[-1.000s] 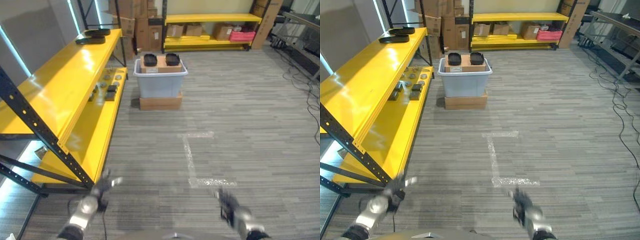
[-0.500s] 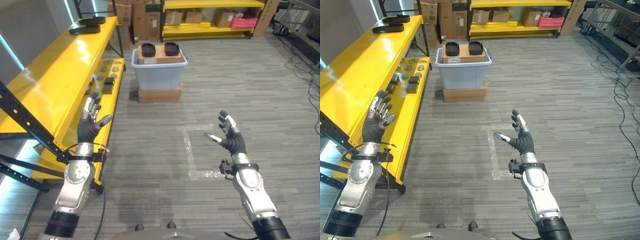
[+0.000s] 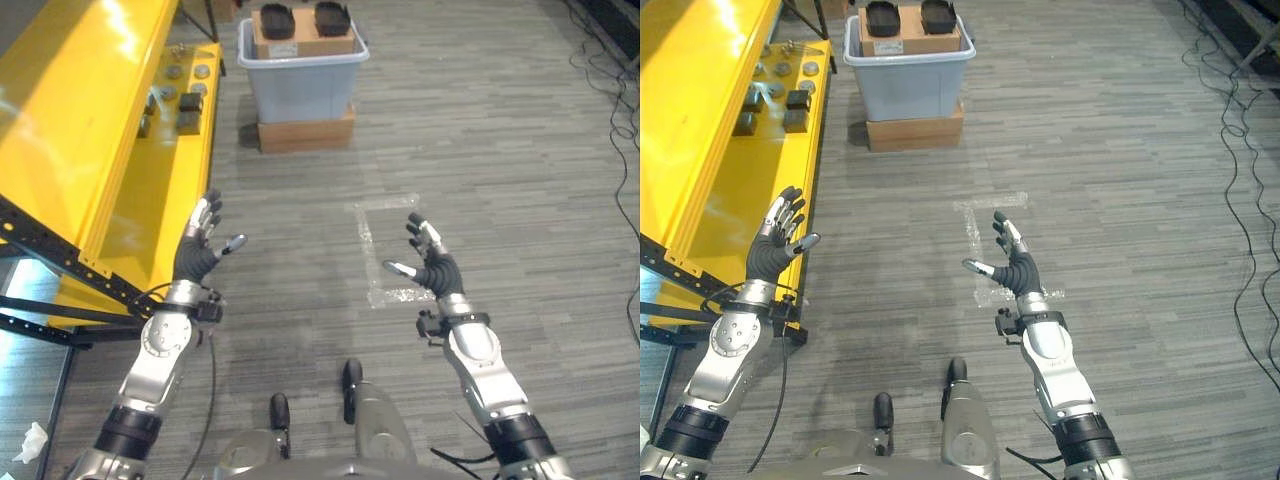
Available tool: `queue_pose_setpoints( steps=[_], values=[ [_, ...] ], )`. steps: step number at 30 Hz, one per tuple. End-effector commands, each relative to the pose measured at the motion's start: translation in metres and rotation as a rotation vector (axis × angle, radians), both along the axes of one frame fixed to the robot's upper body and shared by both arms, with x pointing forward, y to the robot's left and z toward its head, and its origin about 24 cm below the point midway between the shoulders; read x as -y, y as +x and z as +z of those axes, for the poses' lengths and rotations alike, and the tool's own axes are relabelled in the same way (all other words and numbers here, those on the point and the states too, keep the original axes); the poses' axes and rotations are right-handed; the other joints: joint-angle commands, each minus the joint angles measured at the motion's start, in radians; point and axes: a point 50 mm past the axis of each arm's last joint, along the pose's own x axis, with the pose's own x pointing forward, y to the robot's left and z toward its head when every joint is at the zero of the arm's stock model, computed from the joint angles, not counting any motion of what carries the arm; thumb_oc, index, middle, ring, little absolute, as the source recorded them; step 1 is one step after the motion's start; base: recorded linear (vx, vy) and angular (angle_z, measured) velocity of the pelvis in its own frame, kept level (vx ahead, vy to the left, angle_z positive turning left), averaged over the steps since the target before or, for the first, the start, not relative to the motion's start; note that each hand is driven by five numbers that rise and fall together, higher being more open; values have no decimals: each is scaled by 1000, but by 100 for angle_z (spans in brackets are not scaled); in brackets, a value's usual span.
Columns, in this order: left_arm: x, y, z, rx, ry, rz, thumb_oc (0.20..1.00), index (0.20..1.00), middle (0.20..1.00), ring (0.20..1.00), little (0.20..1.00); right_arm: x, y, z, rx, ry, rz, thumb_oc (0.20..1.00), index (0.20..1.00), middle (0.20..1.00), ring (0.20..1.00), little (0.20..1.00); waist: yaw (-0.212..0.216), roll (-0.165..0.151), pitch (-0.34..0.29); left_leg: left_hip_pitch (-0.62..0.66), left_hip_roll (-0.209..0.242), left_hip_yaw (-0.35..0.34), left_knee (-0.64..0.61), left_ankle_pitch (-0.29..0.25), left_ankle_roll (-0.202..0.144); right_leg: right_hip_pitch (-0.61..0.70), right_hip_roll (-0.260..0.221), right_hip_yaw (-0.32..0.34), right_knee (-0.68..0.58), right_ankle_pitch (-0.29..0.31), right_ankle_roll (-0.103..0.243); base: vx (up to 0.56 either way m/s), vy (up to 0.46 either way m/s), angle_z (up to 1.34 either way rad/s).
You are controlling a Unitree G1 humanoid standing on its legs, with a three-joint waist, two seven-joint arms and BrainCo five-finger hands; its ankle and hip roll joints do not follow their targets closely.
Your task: Move parts from the plastic box to the shelf.
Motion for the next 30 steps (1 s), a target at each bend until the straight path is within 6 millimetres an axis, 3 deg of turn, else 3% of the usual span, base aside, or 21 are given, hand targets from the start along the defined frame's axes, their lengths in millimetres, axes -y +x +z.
queue_pose_setpoints(
  steps=[1, 3, 4, 6, 7, 8, 9, 10, 11, 12, 13, 15, 16, 17, 18, 19, 22, 27, 28, 29, 30],
  values=[
    [1, 6, 24, 124, -16, -9, 1000, 1000, 1000, 1000, 1000, 0, 7, 23, 122, 20, -3, 1000, 1000, 1000, 1000, 1000, -26, -5, -25, 172, 43, -68, -8, -228, -21, 105, 53, -25, -136, 86, 31, 304, -109, 0],
    [6, 11, 23, 126, -23, -3, 1000, 1000, 1000, 1000, 1000, -4, 11, 19, 103, -3, 4, 1000, 1000, 1000, 1000, 1000, -51, -9, -35, 240, 70, -67, -8, -289, -45, 59, 89, -9, -271, 148, 52, 609, -277, 14],
    [6, 10, 23, 126, -16, -14, 1000, 1000, 1000, 1000, 1000, -4, 7, 16, 90, 0, 26, 1000, 1000, 1000, 1000, 1000, -47, -16, -52, 260, 94, -65, 33, -306, -66, 96, 85, -22, -280, 161, 33, 614, -353, 22],
    [7, 9, 21, 120, -30, -17, 1000, 1000, 1000, 1000, 1000, -4, 5, 14, 84, 8, 47, 1000, 1000, 1000, 1000, 1000, -51, -14, -58, 246, 119, -54, 111, -285, -82, 122, 99, -14, -269, 159, 13, 474, -310, 10],
    [9, 9, 14, 85, -73, -30, 1000, 1000, 1000, 1000, 1000, -2, 2, 11, 59, -3, 78, 1000, 1000, 1000, 1000, 1000, -45, 0, -63, 175, 145, -62, 347, -184, -100, 177, 133, 8, -231, 129, -31, 343, -250, 4],
    [9, 9, 15, 85, -73, -30, 1000, 1000, 1000, 1000, 1000, -2, 2, 11, 60, -3, 78, 1000, 1000, 1000, 1000, 1000, -47, -4, -65, 168, 140, -64, 351, -181, -100, 173, 128, 7, -232, 132, -32, 601, -459, 15],
    [4, 4, 9, 57, -96, -26, 1000, 1000, 1000, 1000, 1000, -3, 1, 13, 57, -29, 109, 1000, 1000, 1000, 1000, 1000, -26, -11, -56, 61, 125, -112, 632, -42, -110, 238, 134, -12, -250, 115, -74, 243, -219, 17],
    [4, 4, 9, 57, -96, -26, 1000, 1000, 1000, 1000, 1000, -3, 1, 13, 57, -29, 109, 1000, 1000, 1000, 1000, 1000, -26, -11, -56, 61, 125, -112, 632, -42, -110, 238, 134, -12, -250, 115, -74, 551, -425, -31],
    [-1, 3, 7, 46, -98, -18, 1000, 1000, 1000, 1000, 1000, 1, 1, 14, 49, -9, 118, 1000, 1000, 1000, 1000, 1000, -4, -39, -46, -23, 109, -108, 824, 26, -120, 303, 127, -8, -275, 93, -97, 293, -211, -71],
    [-1, 3, 7, 46, -98, -18, 1000, 1000, 1000, 1000, 1000, 1, 1, 14, 49, -9, 118, 1000, 1000, 1000, 1000, 1000, -4, -39, -46, -23, 109, -108, 824, 26, -120, 303, 127, -8, -275, 93, -97, 552, -336, -85],
    [-1, 1, 7, 46, -106, -15, 1000, 1000, 1000, 1000, 1000, 6, 3, 12, 33, -16, 99, 1000, 1000, 1000, 1000, 1000, 24, -63, -30, -124, 100, -65, 868, -5, -110, 360, 109, -4, -302, 78, -103, 400, -146, -45],
    [-5, -4, 5, 40, -127, -4, 1000, 1000, 1000, 1000, 1000, 8, 2, 14, 33, -42, 98, 1000, 1000, 1000, 1000, 1000, 64, -64, -25, -236, 70, -33, 815, -67, -98, 403, 111, 14, -310, 47, -93, 495, -76, -12],
    [-6, -6, 4, 36, -134, -3, 1000, 1000, 1000, 1000, 1000, 9, 2, 16, 39, -40, 105, 1000, 1000, 1000, 1000, 1000, 79, -58, -29, -254, 62, -30, 710, -87, -93, 417, 115, 21, -310, 32, -85, 310, 10, -26],
    [-6, -7, 3, 35, -134, -3, 1000, 1000, 1000, 1000, 1000, 9, 2, 16, 38, -39, 105, 1000, 1000, 1000, 1000, 1000, 80, -65, -32, -250, 55, -25, 696, -76, -92, 414, 107, 23, -310, 34, -84, 329, 28, -48],
    [-6, -8, 2, 30, -138, -1, 1000, 1000, 1000, 1000, 1000, 9, 2, 15, 36, -30, 105, 1000, 1000, 1000, 1000, 1000, 90, -62, -37, -259, 46, -21, 569, -83, -86, 425, 107, 23, -310, 21, -77, 495, 79, -49],
    [-8, -11, -3, 10, -129, 4, 1000, 1000, 1000, 1000, 1000, 9, 3, 10, 19, -28, 94, 1000, 1000, 1000, 1000, 1000, 125, -36, -52, -278, 34, -27, 269, -46, -82, 470, 132, 22, -310, -24, -69, 516, 75, -43],
    [-7, -12, -7, -6, -116, 8, 1000, 1000, 1000, 1000, 1000, 9, 3, 4, -4, -74, 72, 1000, 1000, 1000, 1000, 1000, 155, -28, -60, -286, 21, -42, 4, 51, -111, 539, 143, 27, -310, -81, -69, 564, 71, -9],
    [-6, -13, -9, -20, -56, 3, 1000, 1000, 1000, 1000, 1000, 0, -5, -10, -53, -53, 92, 1000, 1000, 1000, 1000, 1000, 154, -34, -102, -249, 24, -31, 10, 113, -94, 625, 129, 44, -310, -129, -64, 497, 148, -22],
    [-7, -13, -9, -22, -24, -2, 1000, 1000, 1000, 1000, 1000, -4, -9, -17, -81, -71, 108, 1000, 1000, 1000, 1000, 1000, 160, -53, -129, -228, 3, -36, 39, 94, -64, 627, 92, 51, -244, -109, -40, 307, 140, -5],
    [-8, -13, -9, -23, -23, -2, 1000, 1000, 1000, 1000, 1000, -4, -9, -17, -81, -70, 107, 1000, 1000, 1000, 1000, 1000, 162, -55, -130, -229, 2, -33, 41, 92, -63, 623, 90, 53, -238, -114, -39, 569, 300, 19],
    [-8, -12, -6, -18, -1, -6, 1000, 1000, 1000, 1000, 1000, -9, -10, -21, -96, -72, 128, 1000, 1000, 1000, 1000, 1000, 156, -75, -124, -178, -24, -33, 58, 50, -27, 558, 50, 51, -21, -22, 16, 353, 230, 29]
  ],
)
